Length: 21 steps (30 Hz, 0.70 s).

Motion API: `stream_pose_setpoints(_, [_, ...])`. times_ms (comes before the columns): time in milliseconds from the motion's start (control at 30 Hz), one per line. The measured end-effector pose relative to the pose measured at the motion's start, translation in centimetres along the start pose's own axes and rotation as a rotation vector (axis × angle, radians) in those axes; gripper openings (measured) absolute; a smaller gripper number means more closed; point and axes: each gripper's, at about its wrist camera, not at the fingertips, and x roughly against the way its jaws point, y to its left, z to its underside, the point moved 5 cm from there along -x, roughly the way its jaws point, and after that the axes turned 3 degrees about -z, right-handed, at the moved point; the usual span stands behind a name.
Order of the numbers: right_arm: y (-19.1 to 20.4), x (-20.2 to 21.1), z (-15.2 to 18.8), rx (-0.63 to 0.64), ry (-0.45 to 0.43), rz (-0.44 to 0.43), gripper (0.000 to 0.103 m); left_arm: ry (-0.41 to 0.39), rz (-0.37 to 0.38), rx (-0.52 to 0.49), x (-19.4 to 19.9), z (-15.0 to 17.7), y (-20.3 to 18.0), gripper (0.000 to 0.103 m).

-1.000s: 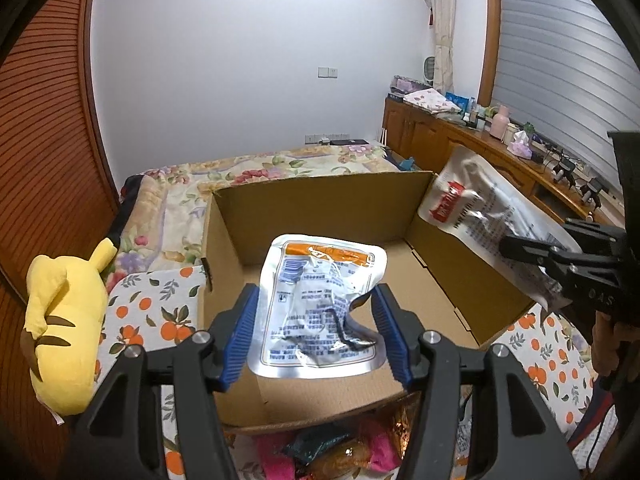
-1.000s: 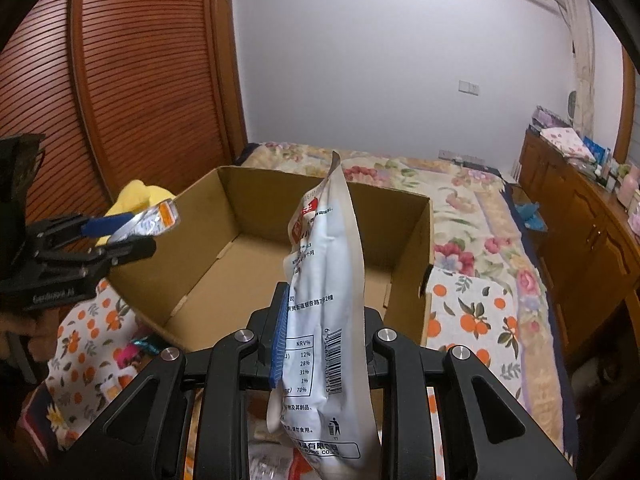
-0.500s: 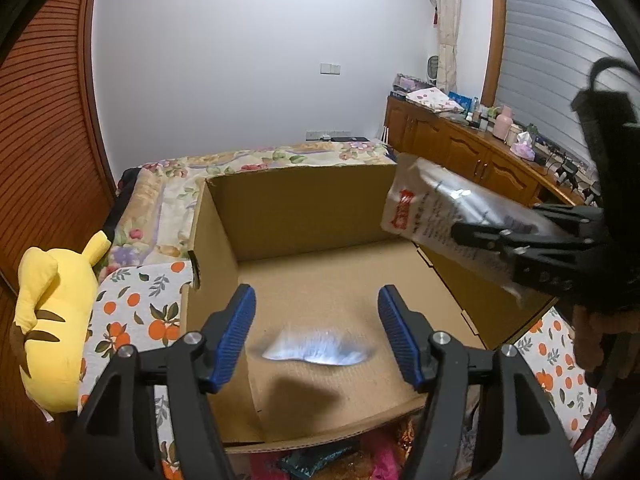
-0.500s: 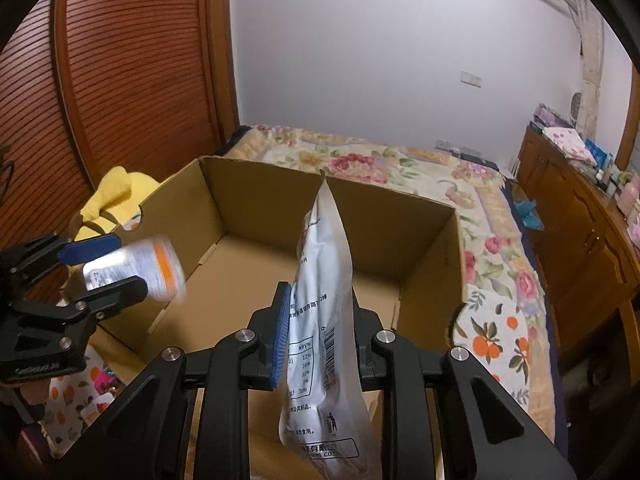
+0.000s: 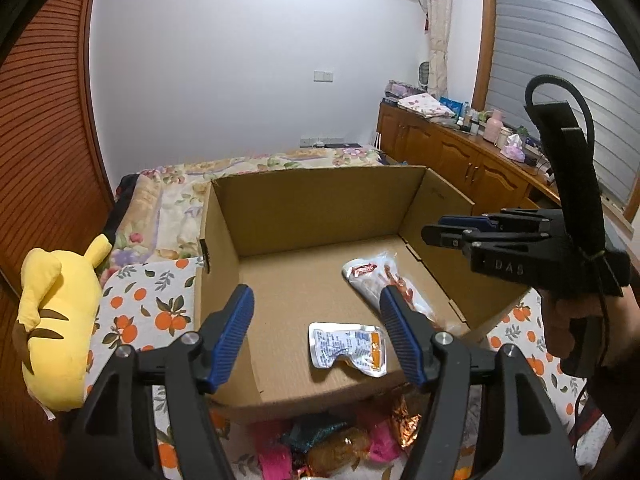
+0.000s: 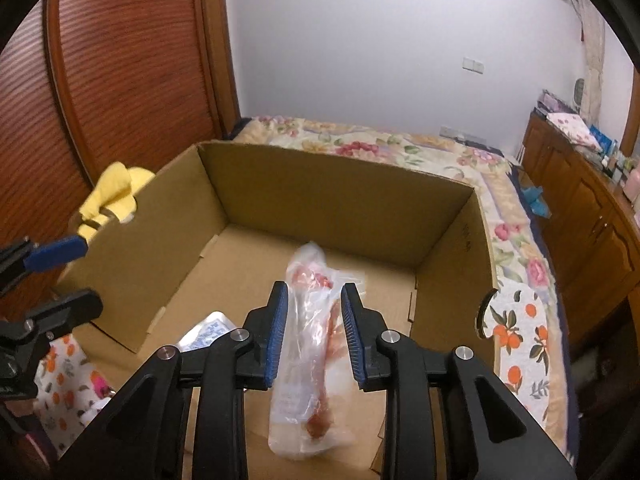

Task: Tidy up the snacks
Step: 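Lower the clear bag into the box and open the right gripper, then move both grippers back to the pile, right toward the white duck-gizzard packet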

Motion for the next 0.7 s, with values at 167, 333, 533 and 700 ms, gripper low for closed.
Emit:
stream_pose_setpoints(167, [0.5, 3.3, 1.0, 0.026, -0.050, -0.031, 0.026, -0.028, 0.028, -0.003, 2.3, 0.3, -0.8, 0.066])
stream_pose_setpoints(333, [0.7, 7.6, 3.2, 0.036, -0.108, -0.055, 0.027, -0.048, 0.044, -0.030, 4.6, 1.3, -2.1, 0.067])
stream_pose_setpoints(533, [0.8, 12.0, 6.3, 0.012, -0.156, -0.080, 0.033, -0.055, 0.069, -0.050, 6.9, 2.9, -3.9, 0.067])
stream_pose_setpoints(700, [0.8, 13.7, 9.4, 0.020, -0.137, -0.082, 0.038, -0.049, 0.085, -0.068, 8.5, 4.6, -5.3, 0.069])
